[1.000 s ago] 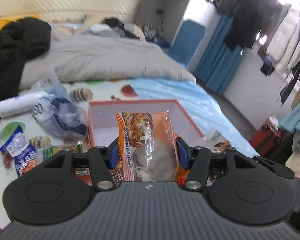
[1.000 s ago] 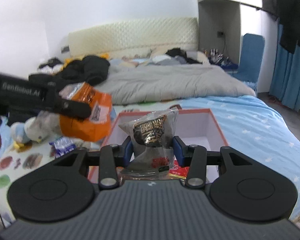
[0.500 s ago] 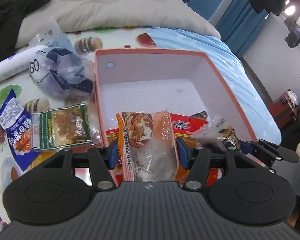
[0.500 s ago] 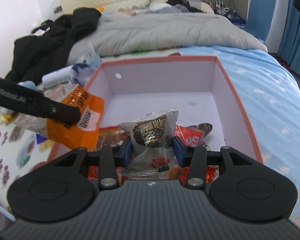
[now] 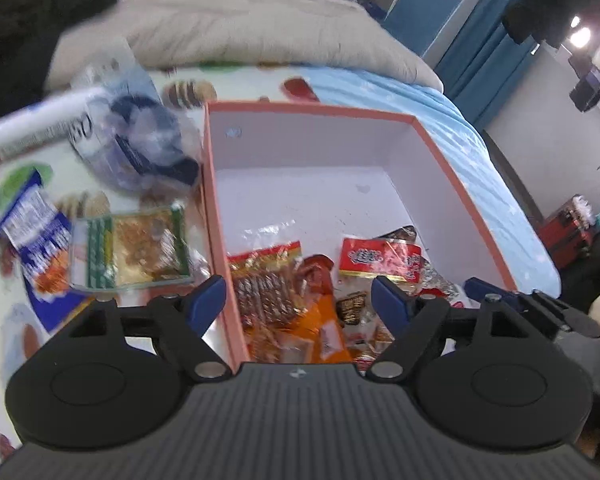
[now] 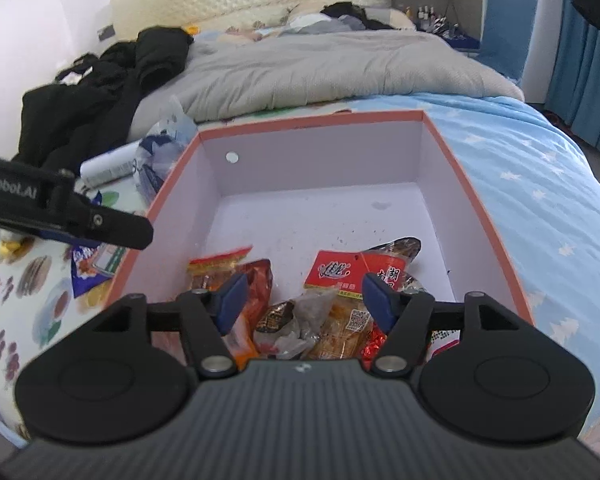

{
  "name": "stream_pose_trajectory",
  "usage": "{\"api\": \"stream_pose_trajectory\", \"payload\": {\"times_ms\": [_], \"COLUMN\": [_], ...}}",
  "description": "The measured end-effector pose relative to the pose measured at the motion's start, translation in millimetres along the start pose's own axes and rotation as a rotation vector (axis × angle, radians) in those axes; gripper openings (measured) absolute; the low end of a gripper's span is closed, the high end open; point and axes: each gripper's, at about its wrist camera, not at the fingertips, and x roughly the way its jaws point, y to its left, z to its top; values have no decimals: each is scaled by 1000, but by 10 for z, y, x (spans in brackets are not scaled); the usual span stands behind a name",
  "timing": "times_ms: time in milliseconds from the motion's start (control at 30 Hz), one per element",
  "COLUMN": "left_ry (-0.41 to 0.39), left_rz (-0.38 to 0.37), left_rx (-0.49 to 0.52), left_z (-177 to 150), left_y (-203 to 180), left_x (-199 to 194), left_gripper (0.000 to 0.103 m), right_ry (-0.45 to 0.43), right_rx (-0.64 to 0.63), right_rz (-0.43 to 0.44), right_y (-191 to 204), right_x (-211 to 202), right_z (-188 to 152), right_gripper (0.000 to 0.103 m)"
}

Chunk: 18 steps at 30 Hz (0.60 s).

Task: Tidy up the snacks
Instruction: 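Open both grippers to drop the packets into the pink box, then withdraw both open tools from the pink box toward the remaining snacks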

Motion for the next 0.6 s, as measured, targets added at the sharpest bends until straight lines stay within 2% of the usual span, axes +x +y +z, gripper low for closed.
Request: {"api": "stream_pose_trajectory", "payload": {"times_ms": [367, 600], "left_ry": [-210, -274], "left_rz": [16, 56], "left_rx": [87, 124], "left_z": [-414, -743], "left_y": [-84, -61], "left_x": [-631, -940], "left_gripper": [83, 83], "right_ry": [-116, -187], "right_rx": [12, 28], "right_rz": [-6, 1], "right_y": [141, 309], "right_x": [-416, -653], "right_z": [-218, -361], "right_gripper": [66, 66]}}
